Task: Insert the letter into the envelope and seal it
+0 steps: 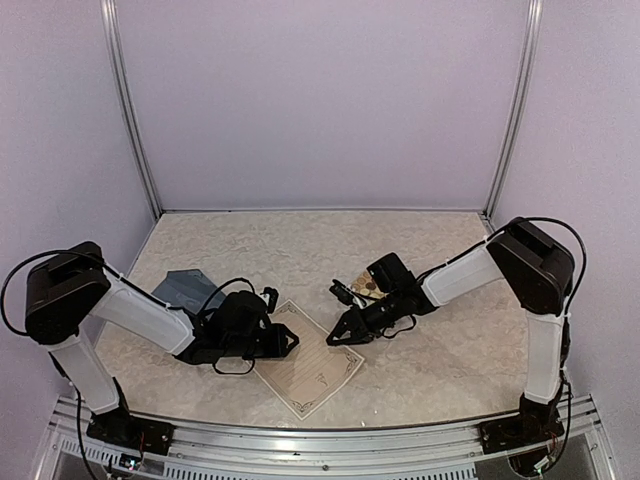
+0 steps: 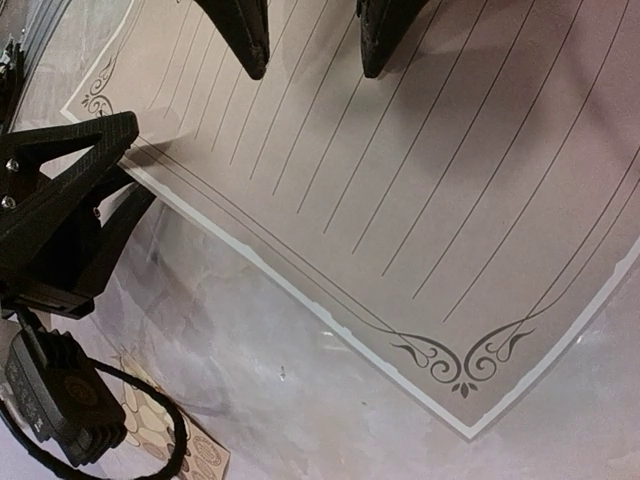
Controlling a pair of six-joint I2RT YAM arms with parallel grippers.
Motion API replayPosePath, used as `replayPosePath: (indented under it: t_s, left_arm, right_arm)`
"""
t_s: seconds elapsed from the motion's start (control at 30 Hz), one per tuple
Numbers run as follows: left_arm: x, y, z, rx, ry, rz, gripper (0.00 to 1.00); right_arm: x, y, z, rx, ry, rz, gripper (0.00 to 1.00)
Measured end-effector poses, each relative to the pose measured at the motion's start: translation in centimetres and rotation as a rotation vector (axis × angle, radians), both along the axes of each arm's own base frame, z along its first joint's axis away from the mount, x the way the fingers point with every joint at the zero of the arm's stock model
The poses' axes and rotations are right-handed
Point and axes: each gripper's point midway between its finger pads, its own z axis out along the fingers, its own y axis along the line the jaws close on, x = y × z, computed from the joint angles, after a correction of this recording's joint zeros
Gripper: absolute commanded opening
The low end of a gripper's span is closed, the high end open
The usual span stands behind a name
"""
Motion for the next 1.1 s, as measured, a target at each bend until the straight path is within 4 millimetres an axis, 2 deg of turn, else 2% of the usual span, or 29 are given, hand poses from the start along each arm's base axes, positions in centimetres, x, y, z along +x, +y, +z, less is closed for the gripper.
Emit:
replayPosePath:
  t_s: [0.23, 0.33, 0.4, 0.47, 0.67, 0.77, 0.83, 0.97, 1.03, 1.1]
  left_arm:
    - [-0.5, -0.4, 0.1, -0.010, 0.008, -0.022, 0.29]
    - [-0.7, -0.6, 0.1, -0.013, 0.011, -0.032, 0.29]
    - [-0.7, -0.7, 0.1, -0.013, 0.011, -0.033, 0.30]
    - [-0.7, -0.7, 0.1, -0.013, 0.010, -0.033, 0.36]
    - [-0.8, 0.1, 1.2, 0.003, -0.020, -0.030, 0.67]
    - [-0.6, 1.2, 4.0, 0.010, -0.080, -0.017, 0.80]
    - [-0.4, 1.9, 7.5, -0.016, -0.149, -0.013, 0.86]
    - [-0.1, 3.9, 14.8, -0.102, -0.293, -0.024, 0.93]
    - [0.2, 5.0, 17.3, -0.128, -0.344, -0.037, 0.96]
    - [0.1, 5.9, 18.7, -0.141, -0.372, -0.071, 0.98]
  right_arm:
    - [0.1, 1.4, 0.0, 0.017, -0.005, 0.025, 0.25]
    - [0.0, 2.0, 0.0, 0.020, -0.007, 0.035, 0.15]
    - [-0.1, 2.0, -0.1, 0.018, -0.007, 0.036, 0.00]
    - [0.0, 2.0, -0.1, 0.015, -0.009, 0.031, 0.00]
    - [-0.5, 1.2, 0.3, 0.001, -0.017, 0.016, 0.00]
    - [-0.8, 0.8, 2.7, 0.022, -0.058, 0.019, 0.00]
    - [-0.9, 0.7, 5.0, 0.054, -0.100, 0.027, 0.00]
    - [-1.5, 0.4, 10.2, 0.133, -0.200, 0.060, 0.00]
    - [-2.2, 0.0, 12.4, 0.166, -0.239, 0.086, 0.00]
    - [-3.0, -0.4, 14.1, 0.195, -0.268, 0.115, 0.00]
